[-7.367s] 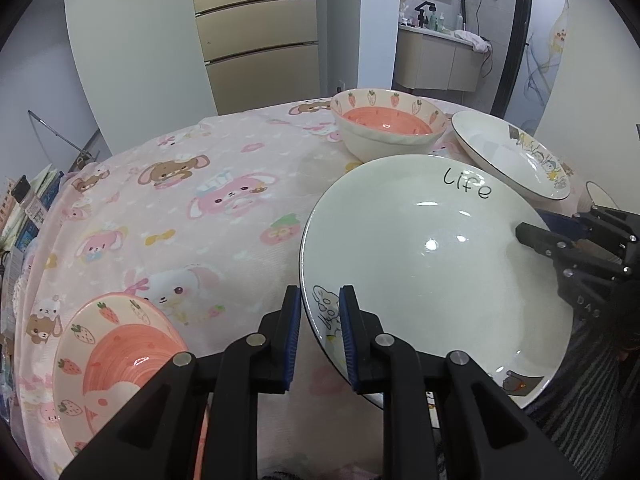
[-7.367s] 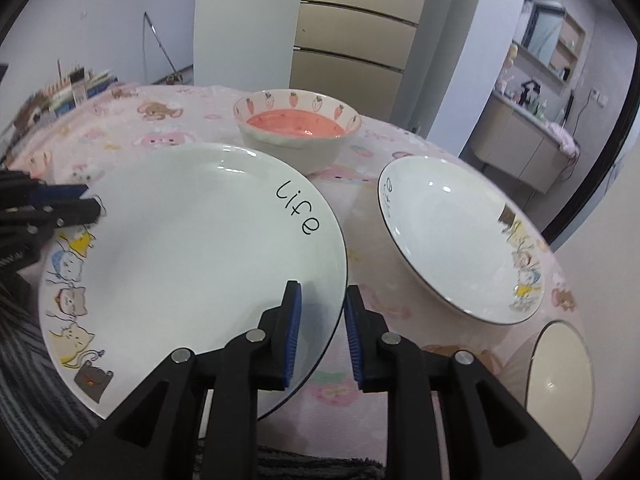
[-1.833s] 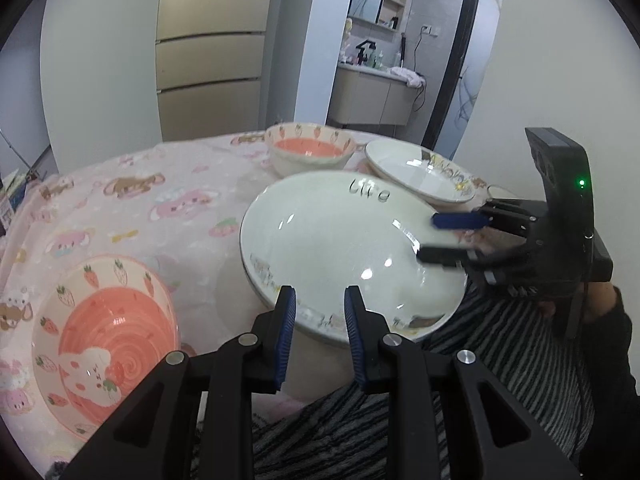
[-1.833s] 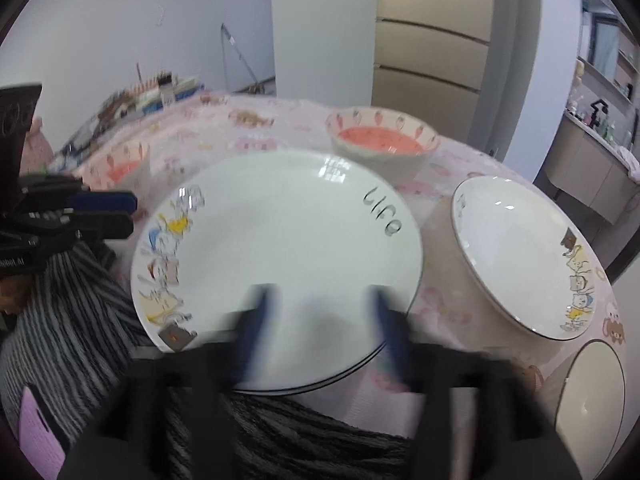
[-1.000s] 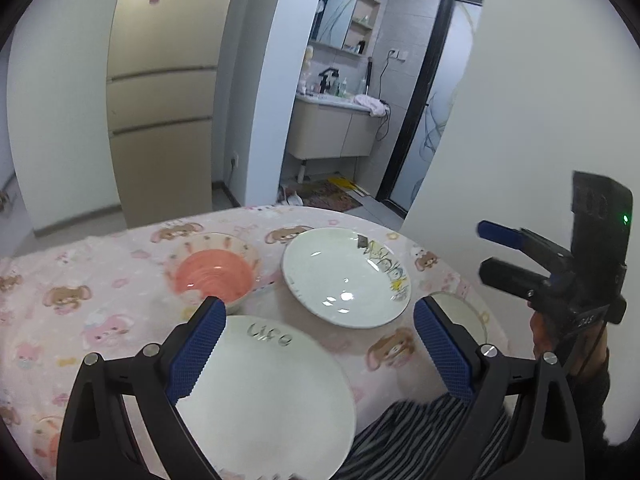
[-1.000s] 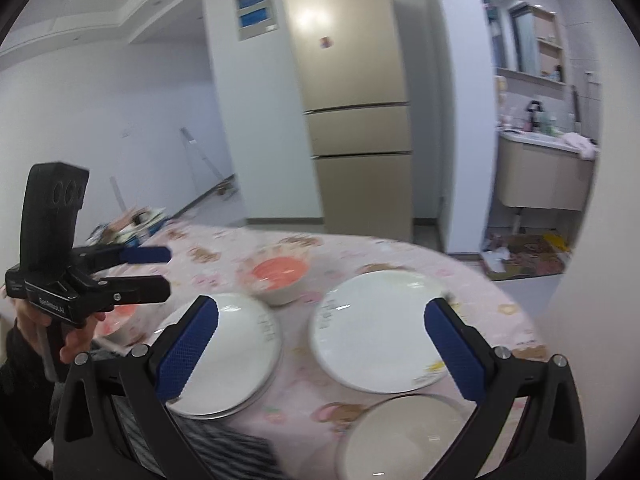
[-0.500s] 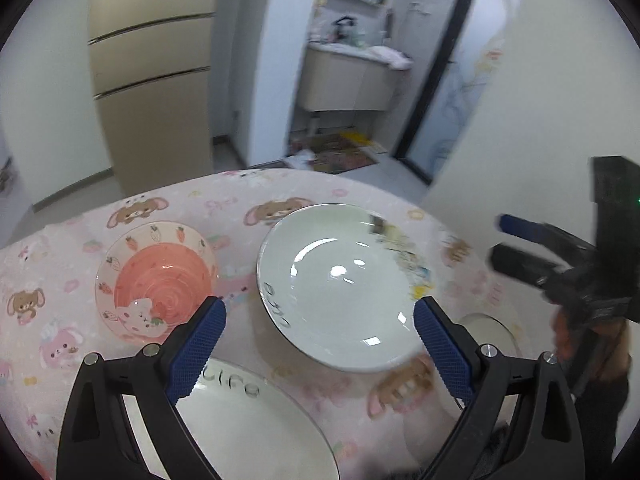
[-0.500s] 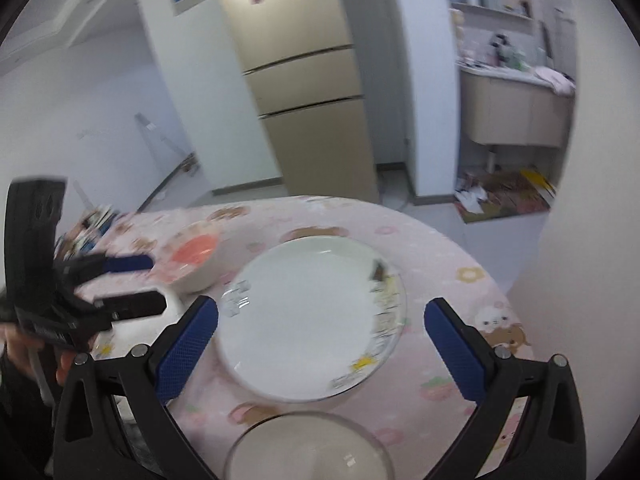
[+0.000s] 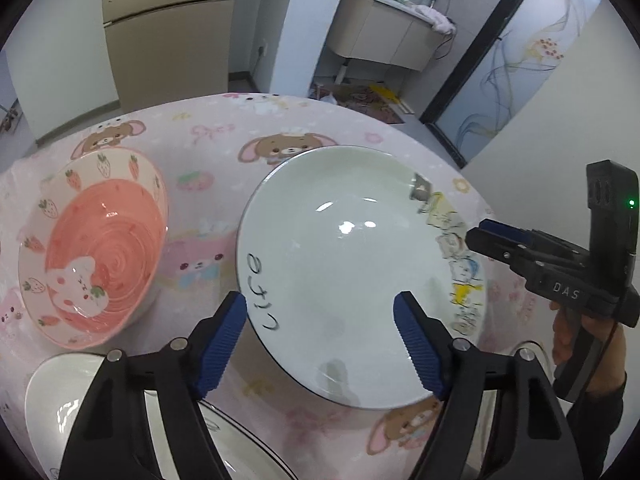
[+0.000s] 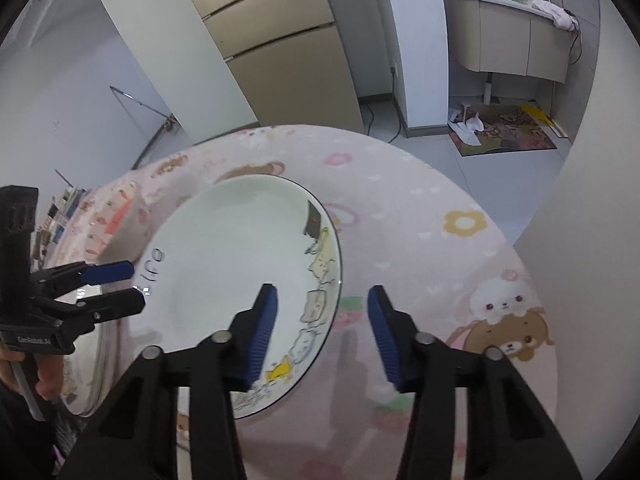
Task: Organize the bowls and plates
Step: 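Close the left gripper on the plate rim while the right gripper grips the rim too, then lift the white plate off the tablecloth with both grippers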
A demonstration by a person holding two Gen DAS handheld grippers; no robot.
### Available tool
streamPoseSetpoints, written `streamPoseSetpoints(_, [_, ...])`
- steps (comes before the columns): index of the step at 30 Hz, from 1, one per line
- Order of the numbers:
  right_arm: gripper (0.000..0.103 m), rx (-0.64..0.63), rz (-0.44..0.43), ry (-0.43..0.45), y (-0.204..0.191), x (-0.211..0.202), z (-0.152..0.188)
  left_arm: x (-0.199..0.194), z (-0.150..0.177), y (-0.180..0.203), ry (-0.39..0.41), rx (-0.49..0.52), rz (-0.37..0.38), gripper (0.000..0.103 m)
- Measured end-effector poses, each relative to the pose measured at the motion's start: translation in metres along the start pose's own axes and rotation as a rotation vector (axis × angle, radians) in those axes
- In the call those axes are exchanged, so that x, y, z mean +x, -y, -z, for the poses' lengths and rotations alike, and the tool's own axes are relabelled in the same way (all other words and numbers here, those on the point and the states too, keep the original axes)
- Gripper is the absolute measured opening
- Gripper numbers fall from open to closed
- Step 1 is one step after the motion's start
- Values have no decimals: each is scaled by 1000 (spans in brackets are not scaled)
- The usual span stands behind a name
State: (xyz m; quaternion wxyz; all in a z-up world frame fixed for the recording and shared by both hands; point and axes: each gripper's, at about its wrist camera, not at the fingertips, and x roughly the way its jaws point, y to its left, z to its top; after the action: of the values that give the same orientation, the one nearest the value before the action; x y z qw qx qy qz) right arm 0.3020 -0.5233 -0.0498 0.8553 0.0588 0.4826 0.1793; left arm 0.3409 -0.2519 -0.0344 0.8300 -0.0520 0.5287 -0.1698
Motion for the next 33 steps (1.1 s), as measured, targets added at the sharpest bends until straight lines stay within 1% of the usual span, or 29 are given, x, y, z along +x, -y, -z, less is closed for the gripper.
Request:
streamPoseSetpoints(3, [31,11,-34,8,5,4,-1,7,-3,-6,-5,-29,-1,76])
streamPoseSetpoints(5, [31,19,-33,2,8,9,-3,13,-5,-11,-20,-57,5,72])
streamPoseSetpoints(8, [26,25,-22,-12,11,17,-6,23,-6,-15,-49,-71,-1,60])
streamPoseSetpoints(9, [26,27,-23,-13,13,19,-6,26,-6,-17,-55,-82,-5,53])
streamPoseSetpoints(10, [25,27,-31,-13,13,21,-7,28,-6,-20,-64,-96,2,49])
streamPoseSetpoints(11, [22,27,-47,-13,13,23,-7,31,-7,-23,-76,-111,15,47])
streamPoseSetpoints(12, [20,28,-61,-14,13,24,-7,31,-7,-26,-67,-119,23,45])
streamPoseSetpoints(13, [20,26,-75,-16,12,26,-6,32,-7,-28,-71,-124,18,42])
streamPoseSetpoints(15, [20,20,-89,-13,11,29,-6,31,-8,-28,-71,-124,13,41])
streamPoseSetpoints(18, [17,2,-73,-15,5,36,-4,31,-7,-26,-67,-117,2,41])
streamPoseSetpoints(20, [16,-4,-78,3,5,36,-2,31,-7,-28,-60,-136,8,41])
streamPoseSetpoints(22, [15,-2,-94,12,7,36,0,31,-8,-28,-58,-142,-11,32])
streamPoseSetpoints(23, [15,-4,-96,13,7,36,1,30,-8,-27,-59,-135,-23,30])
streamPoseSetpoints(24, [15,-8,-90,12,7,35,2,30,-8,-27,-56,-123,-31,25])
streamPoseSetpoints(28, [15,-38,-59,15,3,25,0,24,-7,-23,-18,-78,-12,23])
streamPoseSetpoints(30, [15,-35,-58,44,4,14,-5,15,-10,-20,25,-65,6,21])
streamPoseSetpoints(33, [15,-43,-44,84,-2,-3,-12,-2,-18,-12,68,-41,5,21])
